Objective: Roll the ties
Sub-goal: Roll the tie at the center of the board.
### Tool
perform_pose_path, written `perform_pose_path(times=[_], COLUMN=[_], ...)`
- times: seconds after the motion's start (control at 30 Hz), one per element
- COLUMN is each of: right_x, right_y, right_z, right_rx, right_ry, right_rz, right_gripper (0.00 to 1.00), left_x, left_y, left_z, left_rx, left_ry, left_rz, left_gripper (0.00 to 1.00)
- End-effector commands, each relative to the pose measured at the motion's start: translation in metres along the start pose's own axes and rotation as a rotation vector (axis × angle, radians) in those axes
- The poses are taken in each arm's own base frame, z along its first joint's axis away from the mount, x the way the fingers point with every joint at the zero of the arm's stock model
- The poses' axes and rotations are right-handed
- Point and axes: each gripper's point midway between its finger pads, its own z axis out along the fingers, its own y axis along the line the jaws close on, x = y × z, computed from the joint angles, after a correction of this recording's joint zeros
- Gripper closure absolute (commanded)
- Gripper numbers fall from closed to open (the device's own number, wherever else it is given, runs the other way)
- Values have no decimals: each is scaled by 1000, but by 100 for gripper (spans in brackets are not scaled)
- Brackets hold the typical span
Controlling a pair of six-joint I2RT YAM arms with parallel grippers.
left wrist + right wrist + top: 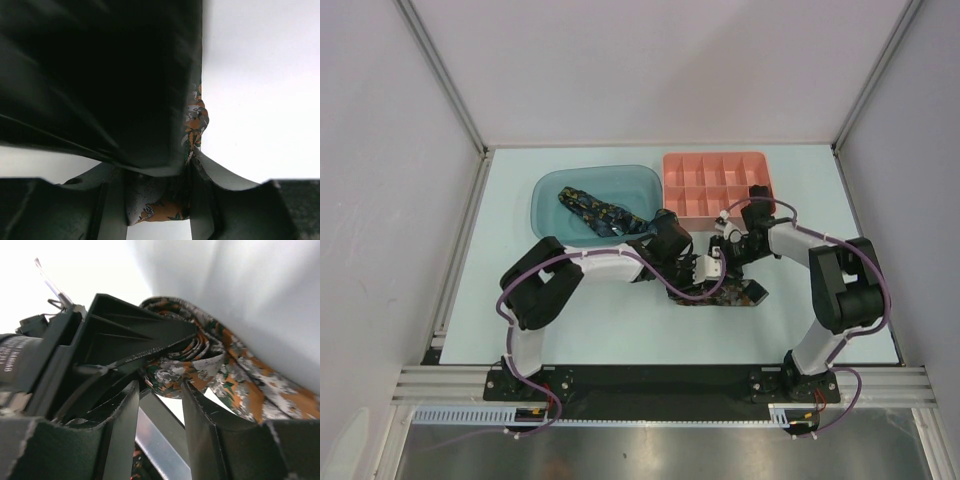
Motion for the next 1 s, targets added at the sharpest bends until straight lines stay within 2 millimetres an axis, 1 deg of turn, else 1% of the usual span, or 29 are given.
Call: perform_pose_path(times=[0.0, 0.07, 0.1, 0.17, 0.2, 0.23, 0.27, 0.3, 0.33, 0.37, 0.43, 0.5, 0.53, 0.6, 0.67, 0.7, 0.8, 0.9, 0.97], right_x=[9, 7, 6, 3, 3, 4, 6, 8, 8, 8, 8, 7, 7, 6, 6, 4, 3, -1, -2], right_y=[1, -6, -11, -22, -28, -35, -41, -47, -54, -58, -67, -73, -79, -85, -94, -98, -108, -117, -119], right_z=[15, 20, 23, 24, 24, 23, 23, 21, 19, 17, 12, 7, 5, 2, -3, -5, -10, -15, -17], right_rx=[-42, -27, -16, 17, 37, 62, 84, 104, 134, 154, 198, 229, 258, 298, 350, 382, 447, 509, 526], right_ry=[43, 45, 51, 43, 48, 52, 61, 63, 60, 54, 44, 39, 36, 32, 24, 19, 15, 8, 11], right_rz=[31, 29, 38, 31, 41, 49, 39, 52, 49, 50, 56, 51, 48, 40, 34, 32, 33, 35, 33], right_gripper=[58, 61, 71, 85, 95, 99, 100, 100, 100, 100, 100, 100, 100, 100, 100, 100, 100, 100, 100], left_x=[40, 39, 39, 37, 34, 32, 29, 24, 17, 11, 2, -14, -19, -29, -39, -40, -52, -59, -66], left_y=[-10, -10, -10, -10, -9, -10, -10, -10, -9, -8, -7, -5, -7, -7, -7, -7, -6, -10, -8], left_z=[5, 4, 4, 2, 1, -3, -6, -8, -16, -19, -25, -34, -36, -39, -39, -36, -29, -22, -19], left_rx=[21, 21, 20, 15, 10, 7, 6, 8, 2, -4, -2, -15, -5, -3, 8, 12, 23, 42, 37], left_ry=[131, 127, 128, 120, 111, 104, 92, 69, 45, 21, -21, -79, -102, -138, -167, -167, -190, -209, -226], left_rz=[-26, -28, -29, -31, -27, -29, -34, -36, -42, -55, -60, -55, -57, -60, -64, -66, -42, -27, -15], left_gripper=[58, 57, 55, 52, 48, 45, 41, 33, 29, 20, 14, 9, 8, 1, 0, 0, 1, 0, 0])
